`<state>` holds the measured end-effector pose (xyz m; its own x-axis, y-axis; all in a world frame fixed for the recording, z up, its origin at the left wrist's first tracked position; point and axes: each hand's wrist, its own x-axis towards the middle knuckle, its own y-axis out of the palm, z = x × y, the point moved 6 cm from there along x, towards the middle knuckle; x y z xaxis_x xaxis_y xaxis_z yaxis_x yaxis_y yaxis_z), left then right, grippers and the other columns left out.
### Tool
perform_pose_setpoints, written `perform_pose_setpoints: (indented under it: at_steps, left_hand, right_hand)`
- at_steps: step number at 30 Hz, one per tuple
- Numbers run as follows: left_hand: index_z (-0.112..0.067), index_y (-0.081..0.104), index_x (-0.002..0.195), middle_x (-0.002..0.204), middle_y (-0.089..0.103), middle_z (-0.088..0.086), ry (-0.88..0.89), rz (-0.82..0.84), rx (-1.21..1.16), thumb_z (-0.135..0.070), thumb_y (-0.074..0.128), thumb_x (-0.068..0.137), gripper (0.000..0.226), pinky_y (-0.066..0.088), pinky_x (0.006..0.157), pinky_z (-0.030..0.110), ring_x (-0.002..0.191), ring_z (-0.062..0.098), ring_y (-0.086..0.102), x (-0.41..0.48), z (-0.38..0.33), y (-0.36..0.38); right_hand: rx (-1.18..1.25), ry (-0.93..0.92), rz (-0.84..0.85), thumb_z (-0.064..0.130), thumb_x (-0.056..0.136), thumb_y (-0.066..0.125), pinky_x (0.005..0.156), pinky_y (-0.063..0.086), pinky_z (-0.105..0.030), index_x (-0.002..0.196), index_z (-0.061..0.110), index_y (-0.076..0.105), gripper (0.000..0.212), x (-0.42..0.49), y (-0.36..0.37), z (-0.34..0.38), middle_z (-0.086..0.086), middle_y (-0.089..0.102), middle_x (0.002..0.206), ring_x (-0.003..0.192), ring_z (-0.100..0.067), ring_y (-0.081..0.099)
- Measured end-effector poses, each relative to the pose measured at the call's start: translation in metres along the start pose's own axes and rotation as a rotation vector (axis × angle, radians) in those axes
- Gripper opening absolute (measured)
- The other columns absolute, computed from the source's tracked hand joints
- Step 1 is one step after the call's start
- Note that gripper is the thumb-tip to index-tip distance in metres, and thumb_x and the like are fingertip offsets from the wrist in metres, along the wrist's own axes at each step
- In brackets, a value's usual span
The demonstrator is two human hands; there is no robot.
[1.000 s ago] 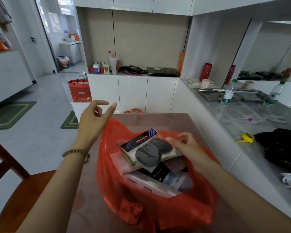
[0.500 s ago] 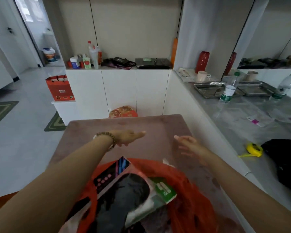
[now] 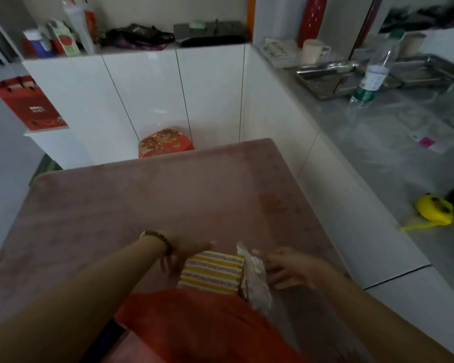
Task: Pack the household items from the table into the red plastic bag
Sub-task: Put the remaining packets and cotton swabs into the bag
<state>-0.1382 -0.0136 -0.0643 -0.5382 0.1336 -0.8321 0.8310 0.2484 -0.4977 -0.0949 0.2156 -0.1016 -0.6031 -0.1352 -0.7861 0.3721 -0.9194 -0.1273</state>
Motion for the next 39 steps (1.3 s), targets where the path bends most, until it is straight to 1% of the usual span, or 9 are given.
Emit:
perform_pose_setpoints:
  at_steps: [3,6,12,15,18,23,29,34,39]
  left_hand:
    - [0.008,0.043,0.131,0.133,0.05,0.029,0.051,-0.083,0.035,-0.072,0.051,0.077,0.097,0.046,0.095,0.047,0.111,0.043,0.054,0.02,0.002,0.004]
    - [-0.013,0.038,0.128,0.128,0.05,0.008,0.148,-0.159,0.064,-0.066,0.07,0.066,0.088,0.048,0.082,0.036,0.105,0.025,0.055,0.029,-0.004,0.009]
    - [-0.016,0.039,0.133,0.132,0.047,0.009,0.191,-0.308,0.11,-0.068,0.066,0.068,0.088,0.046,0.095,0.038,0.115,0.027,0.052,0.042,-0.006,-0.001]
    - [-0.016,0.044,0.114,0.109,0.056,0.005,0.195,-0.52,-0.073,-0.067,0.068,0.066,0.074,0.049,0.078,0.035,0.094,0.023,0.057,0.039,-0.006,-0.016]
    - [-0.018,0.045,0.093,0.08,0.053,-0.007,0.187,-0.576,-0.24,-0.06,0.07,0.069,0.055,0.041,0.056,0.024,0.071,0.01,0.052,0.037,0.0,-0.026]
    - [-0.018,0.065,0.084,0.07,0.068,-0.012,0.266,-0.418,-0.623,-0.042,0.074,0.077,0.027,0.054,0.061,0.019,0.07,0.007,0.065,0.027,0.007,-0.034]
    - [-0.013,0.062,0.106,0.101,0.07,0.008,0.334,-0.388,-1.143,-0.028,0.068,0.085,0.026,0.06,0.069,0.026,0.084,0.017,0.068,-0.034,-0.008,-0.059]
    - [-0.005,0.056,0.114,0.111,0.068,0.01,0.506,-0.345,-1.197,-0.017,0.063,0.089,0.03,0.061,0.073,0.027,0.092,0.02,0.068,-0.118,-0.038,-0.07]
    - [-0.01,0.056,0.123,0.104,0.073,0.006,0.653,-0.291,-1.244,-0.016,0.054,0.094,0.029,0.061,0.075,0.031,0.09,0.019,0.071,-0.217,-0.056,-0.049]
  right_hand:
    - [-0.089,-0.033,-0.08,0.045,0.074,0.075,0.061,0.057,-0.026,0.098,0.011,0.051,0.048,0.012,0.003,0.004,-0.005,0.062,0.089,0.067,-0.012,0.063]
    - [-0.072,-0.068,-0.069,0.039,0.074,0.077,0.061,0.057,-0.024,0.092,0.008,0.06,0.039,0.019,0.013,0.008,-0.007,0.062,0.082,0.064,-0.01,0.06]
    - [0.022,-0.197,-0.131,0.029,0.077,0.076,0.047,0.043,-0.009,0.093,0.01,0.073,0.025,0.031,0.012,0.02,0.003,0.063,0.069,0.056,0.0,0.055]
    - [0.226,-0.311,-0.306,0.021,0.081,0.073,0.054,0.047,-0.007,0.097,0.007,0.069,0.022,0.035,-0.011,0.036,-0.001,0.066,0.081,0.081,-0.013,0.061]
    - [0.01,-0.364,-0.271,0.029,0.075,0.078,0.06,0.044,-0.007,0.109,0.012,0.061,0.042,0.033,-0.017,0.045,0.004,0.062,0.092,0.088,-0.01,0.06]
    - [-0.361,-0.349,-0.262,0.029,0.072,0.081,0.045,0.031,-0.012,0.079,0.01,0.058,0.03,0.032,-0.01,0.031,0.006,0.051,0.066,0.056,-0.004,0.044]
    - [0.106,-0.395,-0.391,0.02,0.08,0.073,0.041,0.038,-0.015,0.083,0.001,0.062,0.022,-0.033,-0.035,0.049,-0.001,0.056,0.054,0.048,-0.008,0.051]
    - [0.62,-0.638,-0.245,0.025,0.087,0.064,0.055,0.056,-0.018,0.096,0.013,0.068,0.015,-0.139,-0.028,0.101,0.004,0.076,0.075,0.068,-0.008,0.072]
    - [0.481,-0.757,-0.098,0.044,0.077,0.072,0.089,0.055,-0.039,0.123,0.014,0.063,0.055,-0.221,0.022,0.13,-0.006,0.074,0.107,0.102,-0.021,0.069]
